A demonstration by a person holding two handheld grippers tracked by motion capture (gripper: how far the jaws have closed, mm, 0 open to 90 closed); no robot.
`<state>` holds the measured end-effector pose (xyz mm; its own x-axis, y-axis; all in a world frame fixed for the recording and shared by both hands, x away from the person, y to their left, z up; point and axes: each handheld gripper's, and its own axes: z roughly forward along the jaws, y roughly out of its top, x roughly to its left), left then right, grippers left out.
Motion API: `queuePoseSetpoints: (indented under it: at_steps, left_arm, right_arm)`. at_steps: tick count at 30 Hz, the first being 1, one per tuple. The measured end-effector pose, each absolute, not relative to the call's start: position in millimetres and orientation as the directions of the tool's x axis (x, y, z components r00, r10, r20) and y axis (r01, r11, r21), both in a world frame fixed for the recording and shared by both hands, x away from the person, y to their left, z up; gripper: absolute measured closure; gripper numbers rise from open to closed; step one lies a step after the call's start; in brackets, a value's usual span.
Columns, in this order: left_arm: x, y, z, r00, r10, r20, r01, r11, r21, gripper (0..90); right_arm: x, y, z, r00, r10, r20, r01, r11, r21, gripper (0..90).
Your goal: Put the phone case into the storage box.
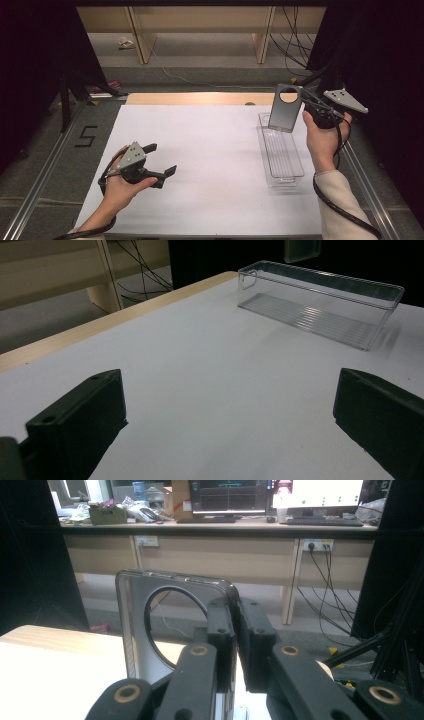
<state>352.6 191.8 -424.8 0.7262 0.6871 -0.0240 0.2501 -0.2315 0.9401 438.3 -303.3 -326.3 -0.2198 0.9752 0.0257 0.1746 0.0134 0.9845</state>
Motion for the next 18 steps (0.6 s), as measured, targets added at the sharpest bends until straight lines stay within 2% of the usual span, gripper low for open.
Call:
queuePoseSetpoints:
  at_steps: [18]
  left_arm:
    - [352.9, 192.0, -424.9, 0.725, 0.688, -0.025, 0.249, -0.229, 0.941, 0.0]
  right_arm:
    - [442.4, -301.7, -326.6, -0.221, 0.975, 0.018, 0.174, 0.022, 0.984, 85.3]
